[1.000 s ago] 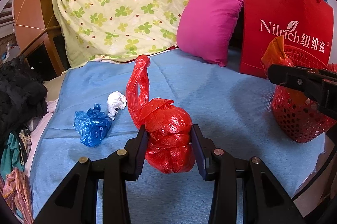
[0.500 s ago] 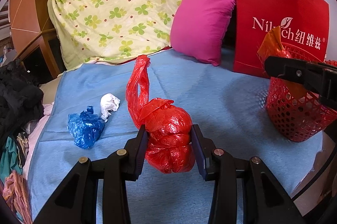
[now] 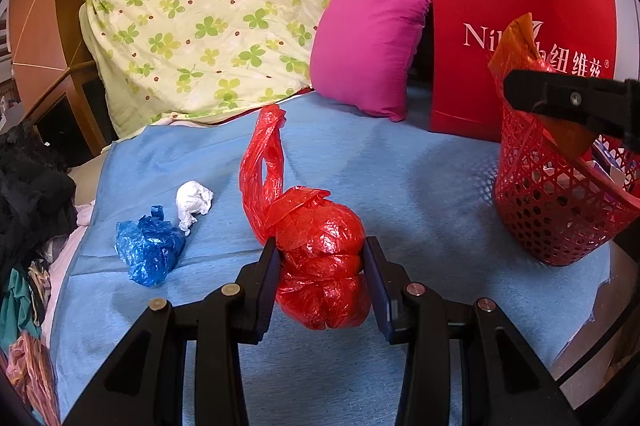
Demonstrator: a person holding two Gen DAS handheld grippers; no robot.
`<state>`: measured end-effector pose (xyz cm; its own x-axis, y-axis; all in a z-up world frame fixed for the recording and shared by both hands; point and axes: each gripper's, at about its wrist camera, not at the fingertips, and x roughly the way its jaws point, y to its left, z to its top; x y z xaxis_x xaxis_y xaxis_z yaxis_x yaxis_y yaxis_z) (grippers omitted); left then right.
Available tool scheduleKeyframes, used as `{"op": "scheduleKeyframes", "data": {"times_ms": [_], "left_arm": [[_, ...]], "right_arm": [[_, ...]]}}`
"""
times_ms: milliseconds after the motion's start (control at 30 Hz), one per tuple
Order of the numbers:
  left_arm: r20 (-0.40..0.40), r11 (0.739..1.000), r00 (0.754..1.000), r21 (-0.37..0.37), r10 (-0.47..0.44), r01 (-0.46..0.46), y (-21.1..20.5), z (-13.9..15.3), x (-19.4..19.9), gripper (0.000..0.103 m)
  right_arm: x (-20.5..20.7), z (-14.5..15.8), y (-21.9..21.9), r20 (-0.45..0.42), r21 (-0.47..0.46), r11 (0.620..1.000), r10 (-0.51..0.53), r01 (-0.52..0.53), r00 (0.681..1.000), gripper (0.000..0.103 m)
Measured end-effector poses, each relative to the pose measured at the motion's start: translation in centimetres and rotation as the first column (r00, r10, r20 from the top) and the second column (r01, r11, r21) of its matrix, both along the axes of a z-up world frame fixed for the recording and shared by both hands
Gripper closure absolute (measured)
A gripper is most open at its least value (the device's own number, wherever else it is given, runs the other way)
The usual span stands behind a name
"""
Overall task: Collect trash
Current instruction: 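Carry the red bag and orange packet over the red mesh basket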
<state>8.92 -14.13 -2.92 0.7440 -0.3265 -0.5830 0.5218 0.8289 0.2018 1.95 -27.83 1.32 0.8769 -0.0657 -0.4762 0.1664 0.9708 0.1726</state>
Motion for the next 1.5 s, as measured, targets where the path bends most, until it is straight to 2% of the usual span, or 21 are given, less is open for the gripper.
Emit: {"op": "scheduleKeyframes", "data": {"times_ms": [700, 967, 1233, 1500], "left_arm": [[0.005, 0.999, 0.999, 0.000, -0.051, 0.051, -1.0, -0.9, -0.9, 0.060], [0.013, 0.984, 0.989, -0.100, -0.146, 0.146, -0.6, -0.1, -2.1, 0.060], [0.037, 0.943, 0.968, -0.221, -0.248, 0.250, -0.2, 1.5, -3.6, 0.060], [0.047, 0.926, 0.957, -0.243, -0.285, 0.287, -0.5, 1.8, -4.6, 0.060]], "right_arm": [[-2.2, 1.0, -2.4, 0.062, 0.022, 0.999, -0.047, 0.046, 0.997, 0.070], [-3.4, 1.5, -3.5, 0.102, 0.054, 0.997, -0.067, 0.061, 0.993, 0.070], [-4.7, 2.1, -4.5, 0.130, 0.055, 0.995, -0.090, 0.083, 0.987, 0.070], [-5.8, 2.3, -6.9, 0.148, 0.084, 0.990, -0.127, 0.115, 0.981, 0.070]]}}
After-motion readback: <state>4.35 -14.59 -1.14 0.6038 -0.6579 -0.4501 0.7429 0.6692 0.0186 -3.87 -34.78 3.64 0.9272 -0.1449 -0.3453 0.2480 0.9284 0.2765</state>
